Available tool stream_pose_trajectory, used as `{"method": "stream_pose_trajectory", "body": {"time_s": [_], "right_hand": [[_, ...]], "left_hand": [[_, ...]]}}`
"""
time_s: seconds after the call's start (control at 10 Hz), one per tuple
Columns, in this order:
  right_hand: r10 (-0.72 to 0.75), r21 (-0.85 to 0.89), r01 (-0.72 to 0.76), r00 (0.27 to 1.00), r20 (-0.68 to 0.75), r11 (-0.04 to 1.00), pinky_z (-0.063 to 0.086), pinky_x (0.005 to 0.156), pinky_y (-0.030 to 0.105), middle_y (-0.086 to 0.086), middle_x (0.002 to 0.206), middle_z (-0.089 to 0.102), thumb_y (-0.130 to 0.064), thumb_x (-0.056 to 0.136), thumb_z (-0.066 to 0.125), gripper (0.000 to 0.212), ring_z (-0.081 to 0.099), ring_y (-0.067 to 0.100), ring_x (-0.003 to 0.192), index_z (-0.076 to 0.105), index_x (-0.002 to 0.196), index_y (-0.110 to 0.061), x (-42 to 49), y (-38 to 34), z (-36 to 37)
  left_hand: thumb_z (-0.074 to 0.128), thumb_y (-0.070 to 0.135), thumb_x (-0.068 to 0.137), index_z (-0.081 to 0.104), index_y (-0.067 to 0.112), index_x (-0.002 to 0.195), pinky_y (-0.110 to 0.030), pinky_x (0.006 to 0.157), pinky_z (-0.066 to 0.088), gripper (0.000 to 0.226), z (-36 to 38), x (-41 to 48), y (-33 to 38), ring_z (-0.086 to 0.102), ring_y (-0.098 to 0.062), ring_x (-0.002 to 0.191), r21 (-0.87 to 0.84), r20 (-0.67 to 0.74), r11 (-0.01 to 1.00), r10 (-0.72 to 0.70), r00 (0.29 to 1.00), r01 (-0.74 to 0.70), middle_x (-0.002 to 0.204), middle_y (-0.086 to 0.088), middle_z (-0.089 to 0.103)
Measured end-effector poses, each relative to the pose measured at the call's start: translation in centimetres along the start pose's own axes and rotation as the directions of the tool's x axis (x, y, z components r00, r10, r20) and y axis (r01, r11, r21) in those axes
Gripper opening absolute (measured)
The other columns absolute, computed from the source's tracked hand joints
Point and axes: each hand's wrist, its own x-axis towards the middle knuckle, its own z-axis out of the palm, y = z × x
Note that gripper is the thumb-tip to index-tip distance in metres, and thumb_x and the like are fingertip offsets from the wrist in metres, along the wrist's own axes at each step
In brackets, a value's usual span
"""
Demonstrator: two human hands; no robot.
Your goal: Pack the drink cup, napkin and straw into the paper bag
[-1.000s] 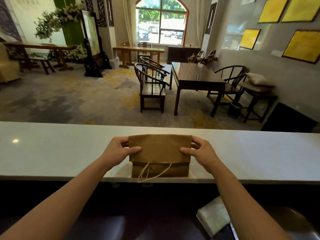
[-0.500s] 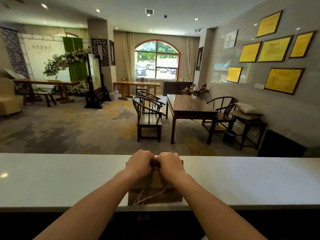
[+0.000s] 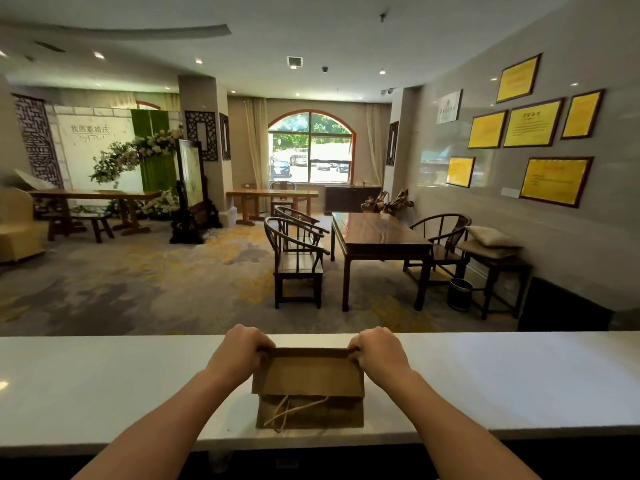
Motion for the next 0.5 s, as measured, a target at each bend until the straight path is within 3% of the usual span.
{"method": "stream_pose_trajectory", "body": {"time_s": [0.2,0.3,0.4,0.5], "right_hand": [[-0.004,-0.102,0.010,0.998,0.060,0.995,0.057,0.082,0.027,0.000,0.095,0.074,-0.021,0.094,0.060,0.022,0.068,0.018,0.086,0.075,0.110,-0.023,0.1,-0.6,-0.9],[0.003,-0.212,0.024,0.992,0.130,0.977,0.053,0.086,0.034,0.004,0.098,0.072,-0.017,0.094,0.059,0.019,0.066,0.022,0.090,0.073,0.106,-0.020,0.4,-1.7,-1.9],[-0.038,-0.245,0.081,0.984,0.177,0.966,0.046,0.092,0.038,0.005,0.103,0.070,-0.022,0.094,0.059,0.017,0.065,0.025,0.097,0.069,0.107,-0.019,1.1,-3.0,-3.9],[-0.023,-0.223,0.062,0.985,0.174,0.973,0.046,0.092,0.042,0.005,0.112,0.069,-0.035,0.092,0.060,0.028,0.064,0.027,0.104,0.065,0.117,-0.022,3.2,-4.1,-7.1]], "left_hand": [[0.057,0.001,0.087,0.073,0.022,0.112,-0.028,0.094,0.051,0.036,-0.9,0.2,-0.4,0.067,-0.015,0.104,0.022,0.066,1.000,-0.002,0.998,0.000,0.111,0.001,0.074],[0.064,0.020,0.087,0.074,0.025,0.109,-0.029,0.089,0.054,0.024,-1.4,0.9,-0.5,0.067,-0.010,0.096,0.113,0.171,0.993,0.024,0.985,-0.044,0.108,0.005,0.075],[0.064,0.034,0.086,0.072,0.023,0.111,-0.031,0.090,0.053,0.028,-2.9,1.9,0.7,0.064,-0.014,0.103,0.178,0.214,0.979,0.060,0.975,-0.099,0.115,0.005,0.070],[0.056,0.036,0.091,0.068,0.021,0.116,-0.036,0.092,0.052,0.032,-5.5,3.9,2.4,0.063,-0.021,0.109,0.182,0.160,0.980,0.054,0.986,-0.083,0.122,-0.001,0.068]]}}
